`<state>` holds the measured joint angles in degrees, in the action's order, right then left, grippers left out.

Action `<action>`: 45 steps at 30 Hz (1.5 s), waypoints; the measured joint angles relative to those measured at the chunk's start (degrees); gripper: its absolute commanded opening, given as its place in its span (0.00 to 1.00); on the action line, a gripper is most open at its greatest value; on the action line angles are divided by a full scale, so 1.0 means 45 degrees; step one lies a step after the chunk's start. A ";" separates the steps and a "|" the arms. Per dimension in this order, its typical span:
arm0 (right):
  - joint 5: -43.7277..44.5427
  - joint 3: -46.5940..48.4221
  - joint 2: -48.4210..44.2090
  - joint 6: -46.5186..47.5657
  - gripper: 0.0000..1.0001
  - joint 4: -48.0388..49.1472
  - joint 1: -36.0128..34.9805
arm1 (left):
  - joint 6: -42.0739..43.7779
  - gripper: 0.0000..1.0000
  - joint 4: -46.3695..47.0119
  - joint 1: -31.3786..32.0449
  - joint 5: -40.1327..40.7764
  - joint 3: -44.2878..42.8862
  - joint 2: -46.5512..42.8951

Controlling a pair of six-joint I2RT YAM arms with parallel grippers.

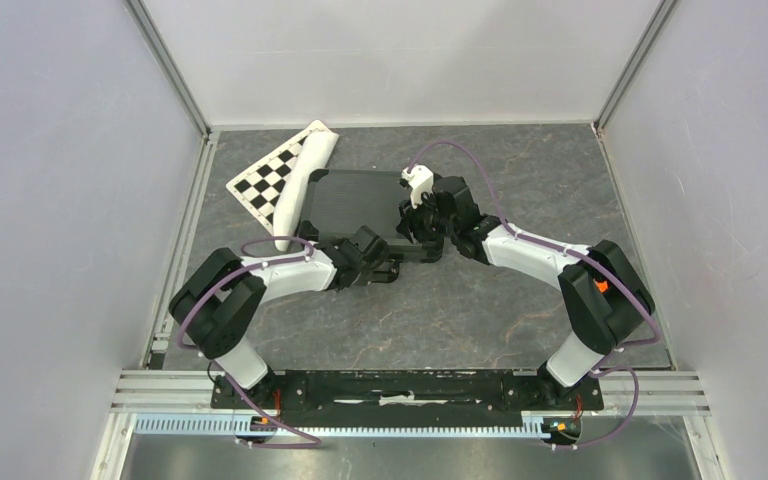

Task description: Pack up texas hold em set

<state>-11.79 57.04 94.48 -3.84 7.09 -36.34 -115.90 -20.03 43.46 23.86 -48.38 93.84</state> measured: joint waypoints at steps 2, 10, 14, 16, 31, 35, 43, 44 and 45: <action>0.0000 -0.0034 0.0000 0.0000 0.38 0.0058 0.0000 | -0.0083 0.02 0.0053 0.0005 0.0044 0.0019 0.0019; -0.0005 -0.0078 0.0000 0.0000 0.37 0.0151 0.0000 | -0.0063 0.02 0.0714 0.0068 0.0267 0.0452 -0.0146; -0.0015 -0.0146 0.0000 0.0000 0.36 0.0262 0.0000 | 0.0073 0.02 0.2686 0.0151 0.0476 0.1715 -0.0607; -0.0024 -0.0170 0.0000 0.0000 0.36 0.0316 0.0000 | 0.0199 0.02 0.4376 0.0199 0.0627 0.2701 -0.0845; 0.0015 -0.0466 -0.0151 0.0000 0.36 0.0646 0.0010 | 0.1642 0.02 0.4289 0.0306 0.1948 0.3011 -0.1559; 0.0063 -0.0466 -0.0180 0.0000 0.36 0.0573 0.0010 | 0.1234 0.02 -0.1073 -0.0053 0.2293 -0.0097 -0.1749; -0.0015 -0.1195 -0.1073 -0.0170 0.44 0.0364 0.0146 | 0.2739 0.09 -0.3623 -0.0063 0.2438 0.0228 -0.5727; -0.0024 -0.1598 -0.1554 -0.0248 0.49 0.0219 0.0199 | 0.3551 0.13 -0.3473 -0.0063 0.2594 0.0690 -0.6484; 0.0010 -0.1875 -0.1972 -0.0340 0.56 0.0058 0.0257 | 0.4643 0.19 -0.3322 -0.0073 0.2739 0.1161 -0.7344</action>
<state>-11.75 48.60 85.60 -5.37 7.35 -35.18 -95.00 -34.98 43.13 36.18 -43.16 60.80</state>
